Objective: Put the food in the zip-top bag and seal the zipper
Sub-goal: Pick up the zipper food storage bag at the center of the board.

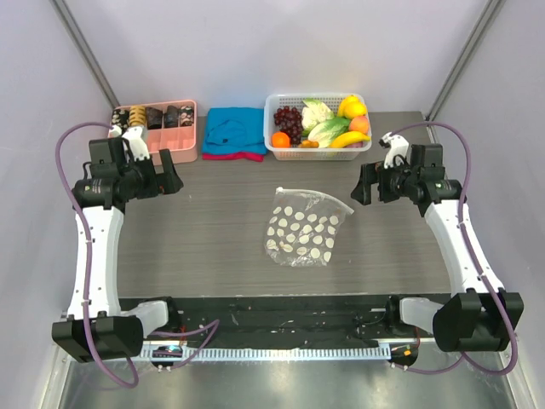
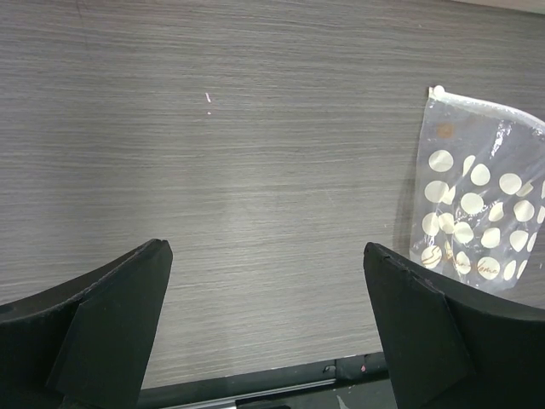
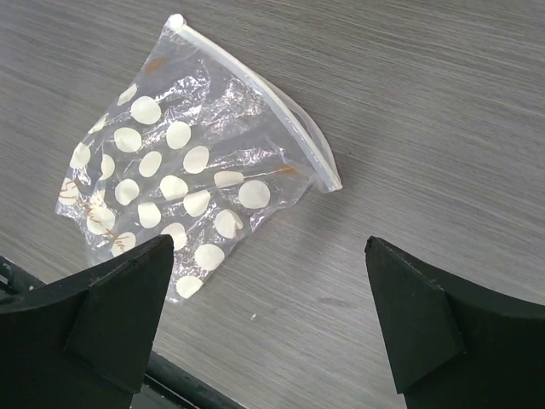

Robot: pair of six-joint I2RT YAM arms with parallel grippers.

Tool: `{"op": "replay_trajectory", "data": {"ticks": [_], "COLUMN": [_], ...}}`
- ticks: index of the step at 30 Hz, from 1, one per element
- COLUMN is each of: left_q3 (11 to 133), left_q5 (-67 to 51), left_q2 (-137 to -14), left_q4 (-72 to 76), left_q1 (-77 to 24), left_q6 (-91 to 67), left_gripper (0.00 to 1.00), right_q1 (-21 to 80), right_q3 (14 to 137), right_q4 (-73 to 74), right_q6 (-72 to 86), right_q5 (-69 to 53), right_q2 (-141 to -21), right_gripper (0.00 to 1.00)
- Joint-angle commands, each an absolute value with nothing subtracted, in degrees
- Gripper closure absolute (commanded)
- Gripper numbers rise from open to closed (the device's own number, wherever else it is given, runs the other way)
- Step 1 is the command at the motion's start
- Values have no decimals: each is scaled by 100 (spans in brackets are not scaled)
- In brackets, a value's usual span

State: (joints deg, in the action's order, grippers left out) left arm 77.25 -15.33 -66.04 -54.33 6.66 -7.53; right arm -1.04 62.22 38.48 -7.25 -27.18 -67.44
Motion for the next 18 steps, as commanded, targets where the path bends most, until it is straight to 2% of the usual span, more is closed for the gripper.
{"op": "replay_trajectory", "data": {"ticks": [1, 11, 18], "left_q3": [7743, 7673, 7567], "left_q5": [-1441, -1907, -2267], "left_q2": [-6636, -6566, -6434], "left_q4": [-5133, -4843, -4711], "left_q1": [668, 668, 659], "left_q6": [-888, -958, -949], "left_gripper": [0, 0, 0], "right_q1": [244, 1282, 2012], "right_q3": [6205, 6302, 6442], "right_q4": [3560, 3305, 3094], "right_q6": [-1300, -2170, -2786], "right_q5": [-2751, -2206, -1802], "right_q2": [-6916, -7891, -8674], "right_gripper": [0, 0, 6]}}
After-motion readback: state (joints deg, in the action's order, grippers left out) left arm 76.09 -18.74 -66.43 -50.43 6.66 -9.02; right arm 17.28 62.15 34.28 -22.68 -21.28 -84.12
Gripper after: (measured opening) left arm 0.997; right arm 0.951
